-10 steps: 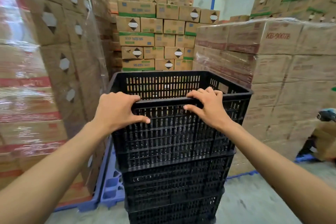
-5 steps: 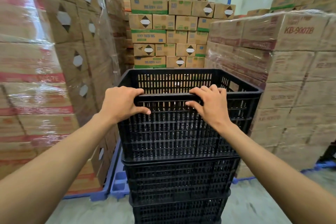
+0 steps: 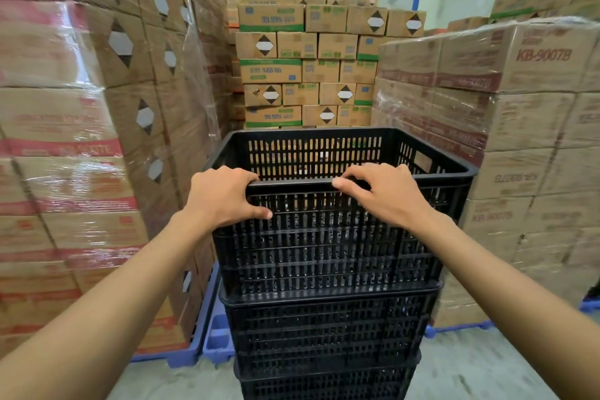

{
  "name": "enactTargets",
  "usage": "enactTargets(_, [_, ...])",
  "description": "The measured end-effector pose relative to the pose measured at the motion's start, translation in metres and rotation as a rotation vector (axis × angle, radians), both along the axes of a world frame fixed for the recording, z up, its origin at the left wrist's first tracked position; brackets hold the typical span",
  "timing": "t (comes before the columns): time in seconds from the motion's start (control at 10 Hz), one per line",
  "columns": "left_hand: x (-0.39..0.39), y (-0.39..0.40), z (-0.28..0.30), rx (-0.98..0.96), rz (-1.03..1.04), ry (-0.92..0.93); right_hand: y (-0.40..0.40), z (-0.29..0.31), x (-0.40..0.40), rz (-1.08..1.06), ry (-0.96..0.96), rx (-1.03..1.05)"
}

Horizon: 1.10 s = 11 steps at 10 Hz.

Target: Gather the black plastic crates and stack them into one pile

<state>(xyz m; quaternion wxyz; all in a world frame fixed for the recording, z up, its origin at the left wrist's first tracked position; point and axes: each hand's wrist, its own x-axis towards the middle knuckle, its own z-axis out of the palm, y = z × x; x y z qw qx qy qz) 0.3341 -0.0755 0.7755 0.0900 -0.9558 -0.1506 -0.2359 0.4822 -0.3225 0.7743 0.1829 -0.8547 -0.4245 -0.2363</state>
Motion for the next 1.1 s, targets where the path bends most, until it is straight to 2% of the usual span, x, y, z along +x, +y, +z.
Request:
enactTargets(0.1, [0.001, -0.001, 0.002, -0.027, 0.029, 0.027, -0.016, 0.011, 0.013, -0.115, 0.019, -0.018])
enactTargets(0.2, [0.002, -0.001, 0.001, -0.015, 0.03, 0.0, -0.025, 0.002, 0.017, -0.194, -0.063, -0.045])
enactTargets(0.5, [-0.009, -0.003, -0.004, 0.03, -0.046, -0.128, -0.028, -0.005, 0.016, -0.169, -0.041, -0.019])
enactTargets(0.6, [-0.014, -0.008, -0.002, -0.003, -0.069, -0.147, -0.031, -0.007, 0.015, -0.145, -0.013, -0.011])
enactTargets(0.7, [-0.019, -0.012, 0.002, -0.142, -0.104, -0.125, -0.038, -0.009, 0.016, -0.039, 0.106, 0.037])
enactTargets(0.8, [-0.022, -0.021, 0.008, -0.367, -0.226, -0.204, -0.047, -0.011, 0.013, 0.047, 0.176, 0.154])
enactTargets(1.0, [-0.032, -0.051, 0.012, -0.444, -0.422, -0.465, -0.056, -0.024, -0.022, 0.152, 0.248, 0.451])
enactTargets(1.1, [-0.059, -0.06, -0.023, -0.529, -0.484, -0.637, -0.077, -0.056, -0.046, 0.192, 0.305, 0.627])
